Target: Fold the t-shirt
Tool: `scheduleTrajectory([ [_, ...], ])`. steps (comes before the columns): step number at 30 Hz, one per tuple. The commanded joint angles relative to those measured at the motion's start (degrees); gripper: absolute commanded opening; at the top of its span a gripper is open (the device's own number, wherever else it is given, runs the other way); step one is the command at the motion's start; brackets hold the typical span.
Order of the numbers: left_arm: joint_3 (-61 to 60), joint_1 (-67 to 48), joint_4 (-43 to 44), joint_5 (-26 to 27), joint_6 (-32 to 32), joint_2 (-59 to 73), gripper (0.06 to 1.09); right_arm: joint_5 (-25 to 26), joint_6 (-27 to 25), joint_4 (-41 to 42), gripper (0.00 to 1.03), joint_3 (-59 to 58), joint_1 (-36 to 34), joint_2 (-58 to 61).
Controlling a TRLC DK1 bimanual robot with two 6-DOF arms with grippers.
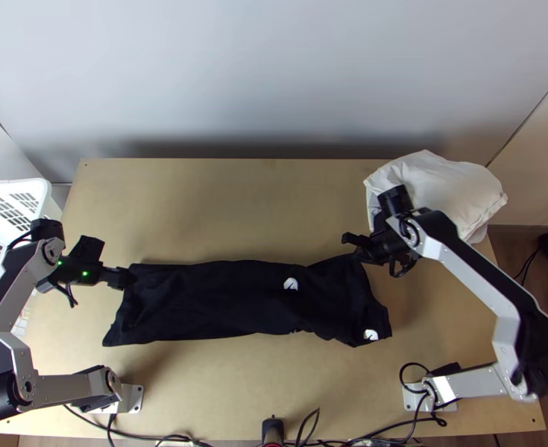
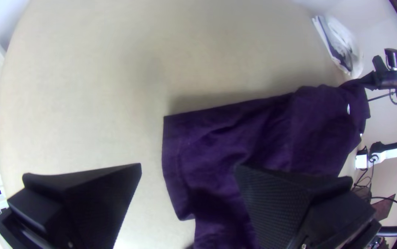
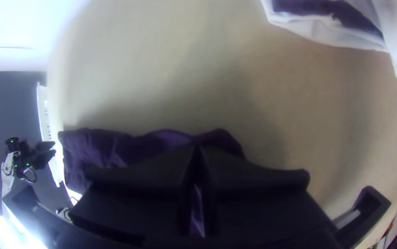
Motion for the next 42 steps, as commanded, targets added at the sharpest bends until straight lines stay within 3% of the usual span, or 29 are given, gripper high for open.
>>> scheduleTrajectory([
  [1, 0.0, 0.8, 0.0, 0.1, -0.3, 0.1, 1.04, 2.6, -0.3, 1.3, 0.03, -0.6, 1.4, -6.9],
  [12, 1.0, 0.3, 2.4, 0.1, -3.1, 4.2, 1.04, 4.7, 1.0, -3.4, 0.03, -0.9, 1.5, -6.9],
  [28, 1.1, -2.3, 9.6, 1.7, -7.0, 9.4, 1.01, 4.7, 1.6, -4.0, 0.03, -1.0, 1.6, -6.9],
  [29, 0.9, -2.4, 9.5, 1.7, -7.3, 9.2, 0.91, 4.7, 1.7, -4.0, 0.03, -1.1, 1.7, -6.9],
  [30, 0.9, -2.6, 9.8, 2.2, -8.5, 9.0, 0.70, 4.7, 1.7, -4.0, 0.03, -1.1, 1.6, -6.9],
  [32, 0.7, -2.3, 11.9, 3.9, -12.3, 8.3, 0.08, 4.7, 2.1, -4.0, 0.03, -1.1, 1.6, -6.9],
  [38, 2.1, -1.5, 10.2, 8.1, -14.8, 5.3, 0.09, 4.8, 2.3, -4.1, 0.03, -0.2, 0.8, -7.5],
  [42, 12.0, -1.6, 1.9, 17.6, -20.9, 1.0, 0.09, 6.2, 2.8, -1.9, 0.03, 5.7, 0.4, -7.9],
])
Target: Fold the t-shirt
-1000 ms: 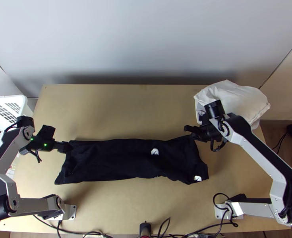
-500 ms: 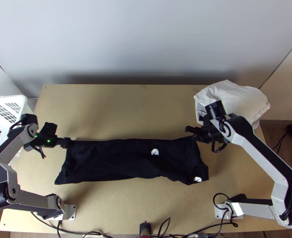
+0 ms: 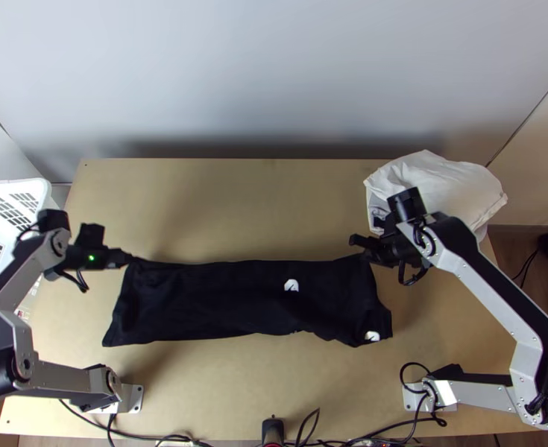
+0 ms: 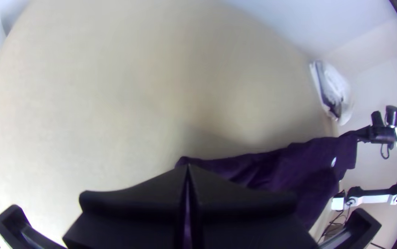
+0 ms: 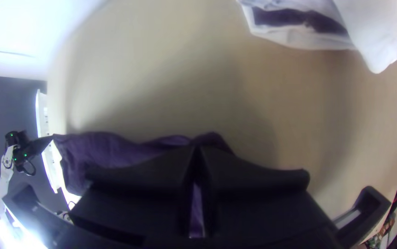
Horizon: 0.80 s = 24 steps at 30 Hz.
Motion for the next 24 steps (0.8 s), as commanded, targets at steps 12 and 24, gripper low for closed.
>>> scheduleTrajectory([
  [12, 36.3, -2.1, -2.8, 21.9, -36.8, -14.3, 0.09, 4.1, 2.6, 10.7, 0.03, 21.7, -0.2, -6.9],
  [24, 40.6, 4.3, 3.3, 31.4, -46.9, -29.7, 0.09, 4.2, 2.7, 10.6, 0.03, 36.7, 6.6, -20.5],
])
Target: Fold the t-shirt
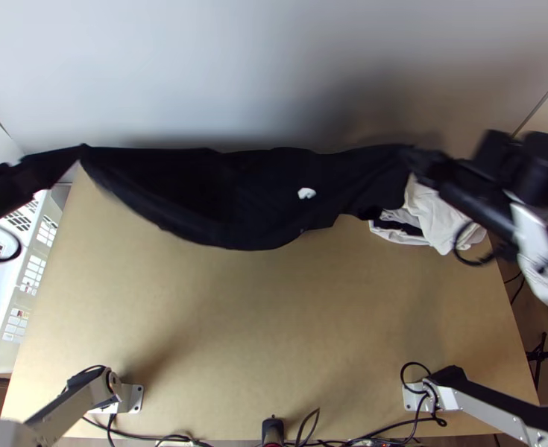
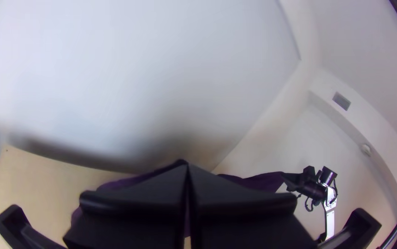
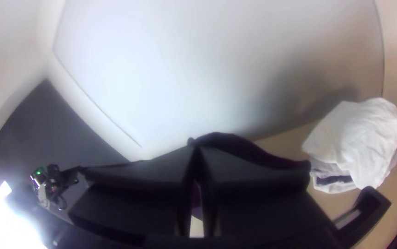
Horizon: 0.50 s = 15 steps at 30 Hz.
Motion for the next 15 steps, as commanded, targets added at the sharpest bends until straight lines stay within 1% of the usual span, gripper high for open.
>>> scheduleTrajectory([
  [1, 3.5, 8.1, 1.5, 11.1, -6.7, -8.5, 0.09, 0.1, -0.1, -0.4, 0.03, 6.6, 5.2, -8.6],
  [2, 3.6, 10.3, 1.5, 13.0, -8.4, -9.4, 0.09, 0.0, 0.2, -1.0, 0.03, 6.5, 6.6, -9.9],
  [4, 3.7, 13.6, 1.9, 19.3, -12.6, -10.7, 0.09, -0.6, 0.9, -2.1, 0.03, 6.5, 8.0, -12.4],
  [6, 3.7, 15.5, 1.9, 22.0, -15.4, -11.5, 0.09, -2.3, 1.2, -2.6, 0.03, 6.6, 7.7, -13.9],
  [7, 3.6, 15.5, 1.9, 23.1, -16.3, -11.7, 0.09, -3.2, 2.2, -2.6, 0.03, 6.8, 7.2, -14.5],
  [10, 1.2, 15.6, 2.4, 23.0, -16.6, -12.3, 0.09, -3.7, 3.0, -2.1, 0.03, 4.6, 6.6, -15.1],
  [11, -0.6, 15.6, 4.4, 22.7, -17.1, -12.4, 0.09, -3.6, 2.7, -1.1, 0.03, 2.6, 6.4, -15.1],
  [13, -6.3, 16.0, 12.7, 19.9, -20.0, -12.0, 0.09, -3.5, 2.4, 0.3, 0.03, -1.4, 4.0, -13.7],
  [15, -11.5, 14.3, 24.5, 14.4, -25.7, -10.2, 0.09, -3.6, 2.0, 5.0, 0.03, -5.7, -0.9, -11.0],
])
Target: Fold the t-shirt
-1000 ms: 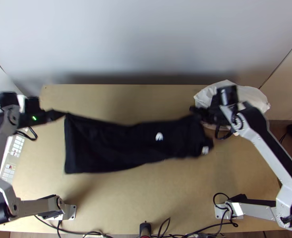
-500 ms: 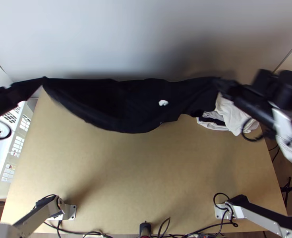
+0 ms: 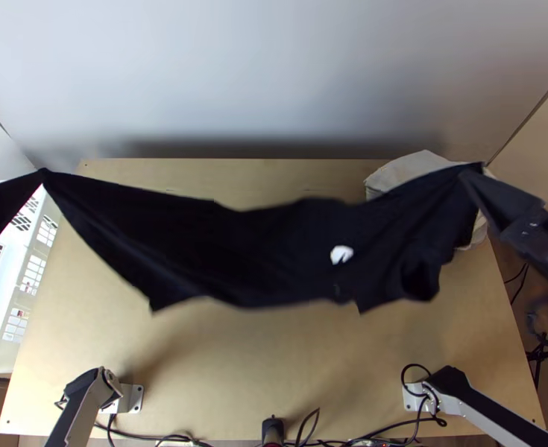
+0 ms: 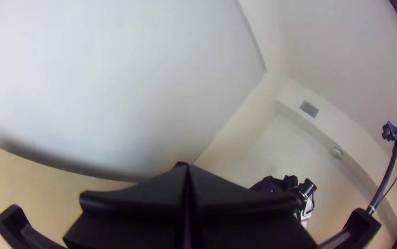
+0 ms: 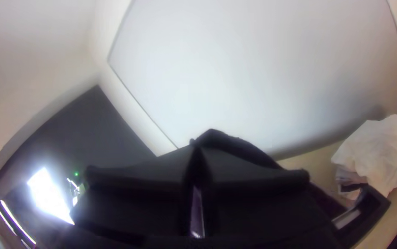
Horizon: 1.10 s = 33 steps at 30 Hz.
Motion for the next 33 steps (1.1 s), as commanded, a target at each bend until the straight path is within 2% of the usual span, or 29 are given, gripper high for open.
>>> scheduleTrajectory([
  [1, -12.2, -2.4, 22.2, -9.0, -10.5, 2.3, 0.09, -0.7, -0.3, 8.0, 0.03, -9.3, -8.1, 3.8],
  [3, -11.9, -7.6, 23.7, -15.7, -10.0, 7.2, 0.09, -0.8, -0.6, 12.0, 0.03, -9.0, -11.9, 9.4],
  [8, -5.2, -10.3, 23.5, -24.3, -7.6, 22.6, 0.09, -0.8, 0.9, 16.5, 0.03, 0.6, -17.6, 25.4],
  [12, 2.9, -10.1, 19.0, -26.4, -7.3, 29.5, 0.09, -1.3, 1.5, 15.3, 0.03, 9.9, -19.1, 30.4],
  [14, 5.3, -10.0, 17.1, -26.2, -7.0, 28.7, 0.09, -3.8, 1.5, 12.8, 0.03, 13.0, -18.7, 29.3],
  [19, 6.5, -9.4, 13.1, -19.8, -7.0, 19.3, 0.09, -8.1, 1.9, 7.2, 0.03, 14.6, -13.3, 20.1],
  [23, 7.5, -9.0, 11.6, -14.1, -8.3, 10.4, 0.09, -8.4, 1.9, -1.0, 0.03, 18.5, -5.1, 13.5],
  [27, 8.7, -6.4, 9.8, -8.1, -11.6, 4.1, 0.09, -8.6, 2.6, -9.9, 0.03, 28.0, 3.5, 11.3],
  [30, 8.3, -4.4, 9.3, -3.0, -13.9, 0.5, 0.09, -10.1, 3.9, -13.0, 0.03, 31.5, 4.7, 10.0],
  [33, 8.1, -4.2, 9.4, -0.2, -16.3, -1.7, 0.09, -12.3, 4.9, -13.7, 0.03, 31.2, 4.3, 8.2],
])
